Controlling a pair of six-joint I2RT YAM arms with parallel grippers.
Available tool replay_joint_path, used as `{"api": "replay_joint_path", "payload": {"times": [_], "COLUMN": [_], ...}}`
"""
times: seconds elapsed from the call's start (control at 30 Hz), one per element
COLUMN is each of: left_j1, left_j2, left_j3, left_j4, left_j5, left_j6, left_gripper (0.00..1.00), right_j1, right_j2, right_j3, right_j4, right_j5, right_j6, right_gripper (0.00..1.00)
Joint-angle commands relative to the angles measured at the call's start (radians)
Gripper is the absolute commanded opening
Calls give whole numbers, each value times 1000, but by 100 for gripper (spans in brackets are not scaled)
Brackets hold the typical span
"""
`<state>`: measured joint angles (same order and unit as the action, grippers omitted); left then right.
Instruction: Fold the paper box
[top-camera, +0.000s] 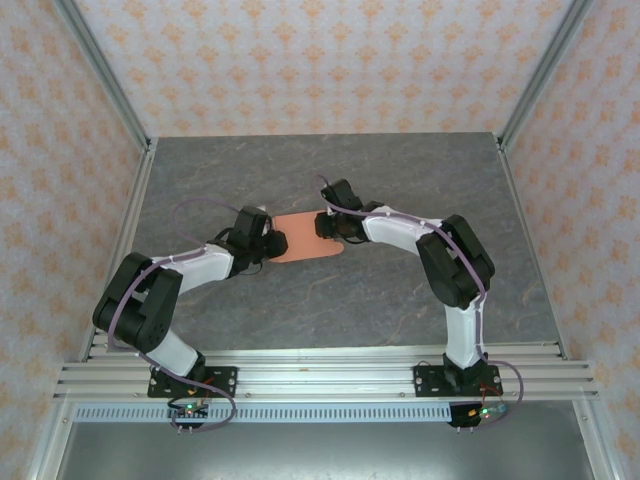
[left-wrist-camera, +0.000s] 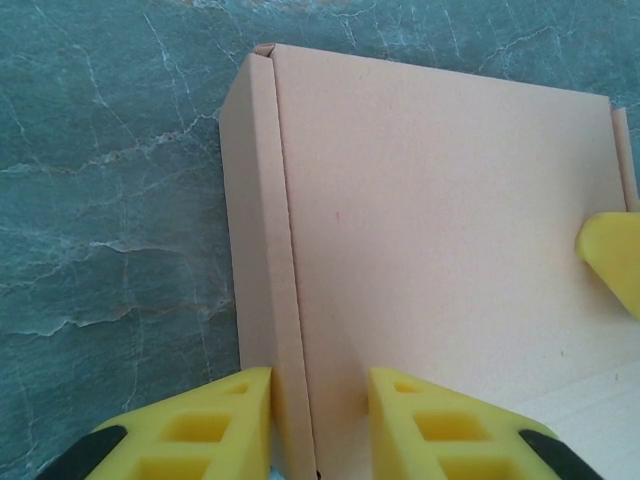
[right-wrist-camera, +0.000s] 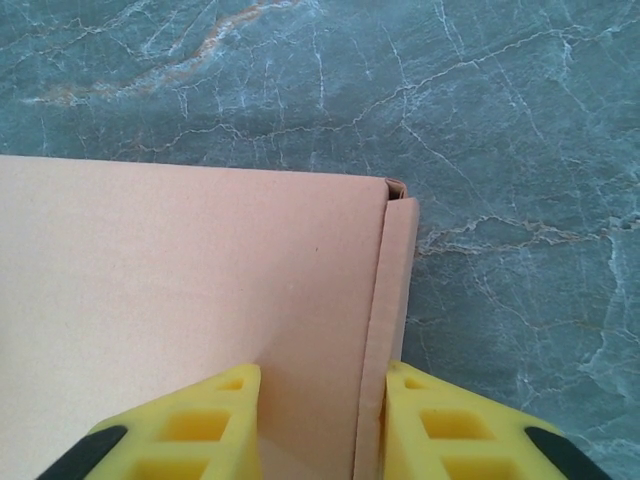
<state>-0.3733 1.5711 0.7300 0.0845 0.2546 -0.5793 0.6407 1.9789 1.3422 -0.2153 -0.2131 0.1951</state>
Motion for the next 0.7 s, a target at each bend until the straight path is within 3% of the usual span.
{"api": "replay_joint_path", "payload": {"times": [0.0, 0.37, 0.67], "left_j1": [-25, -29, -29], "left_j2": [-25, -107, -160], "left_j3": [-27, -50, -4], "left_j4": [-17, -64, -133], "left_j5": [29, -42, -138], "left_j6": [-8, 9, 85], "left_gripper": [30, 54, 63], "right_j1": [0, -22, -27], "right_j2": [36, 32, 23], "right_j3": [33, 111, 173], "right_j4": [-119, -179, -222], "right_j5": [36, 26, 39], "right_j6": [-46, -88, -116], "right_gripper": [32, 49, 65]}}
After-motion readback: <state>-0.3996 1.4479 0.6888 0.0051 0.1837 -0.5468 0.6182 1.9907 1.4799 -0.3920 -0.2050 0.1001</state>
